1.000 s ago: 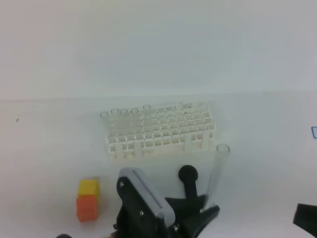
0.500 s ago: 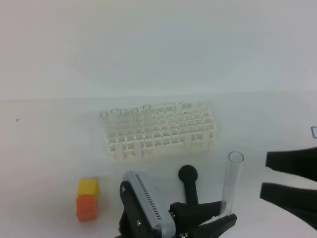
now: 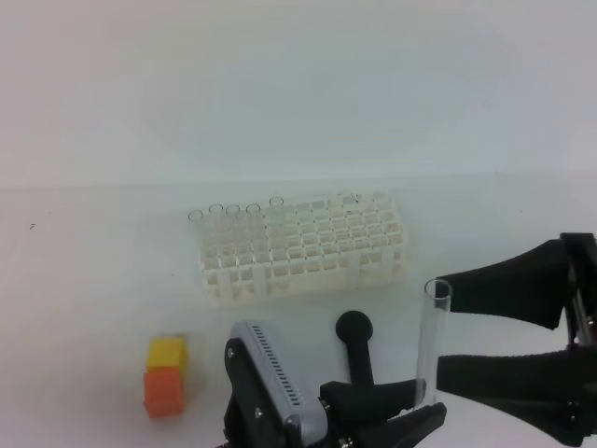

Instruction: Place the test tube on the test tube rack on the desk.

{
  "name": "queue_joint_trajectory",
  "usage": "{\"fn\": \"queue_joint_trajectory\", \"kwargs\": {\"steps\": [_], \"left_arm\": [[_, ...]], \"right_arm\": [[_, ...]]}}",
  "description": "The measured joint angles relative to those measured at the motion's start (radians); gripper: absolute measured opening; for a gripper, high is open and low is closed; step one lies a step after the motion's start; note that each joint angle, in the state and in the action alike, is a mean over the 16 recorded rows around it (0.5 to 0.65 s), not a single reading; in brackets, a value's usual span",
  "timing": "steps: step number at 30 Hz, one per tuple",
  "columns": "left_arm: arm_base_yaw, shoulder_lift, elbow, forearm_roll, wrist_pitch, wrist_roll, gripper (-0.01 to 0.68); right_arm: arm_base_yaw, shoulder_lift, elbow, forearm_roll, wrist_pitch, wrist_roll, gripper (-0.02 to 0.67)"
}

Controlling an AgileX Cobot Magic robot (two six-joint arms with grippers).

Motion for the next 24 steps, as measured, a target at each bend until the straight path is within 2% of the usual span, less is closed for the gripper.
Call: {"fn": "queue_joint_trajectory", "kwargs": {"steps": [3, 10, 17, 21, 24], "left_arm": [[0.0, 0.0, 0.0, 0.002, -0.001, -0.013, 0.111], [0.0, 0.001, 0.0, 0.008, -0.003, -0.057, 0.111], [0.0, 0.001, 0.0, 0.004, -0.006, -0.126, 0.113], [0.0, 0.001, 0.0, 0.003, -0.001, -0.224, 0.137], [0.0, 0.001, 0.001, 0.013, 0.007, -0.304, 0.18]], "right_arm": [[0.036, 0.028, -0.006, 0.011, -0.01, -0.013, 0.441], [0.1, 0.07, -0.014, 0.039, -0.059, -0.05, 0.286], [0.117, 0.083, -0.018, 0.057, -0.095, -0.061, 0.139], [0.118, 0.084, -0.018, 0.061, -0.106, -0.054, 0.122], [0.119, 0.085, -0.018, 0.063, -0.112, -0.05, 0.122]]}}
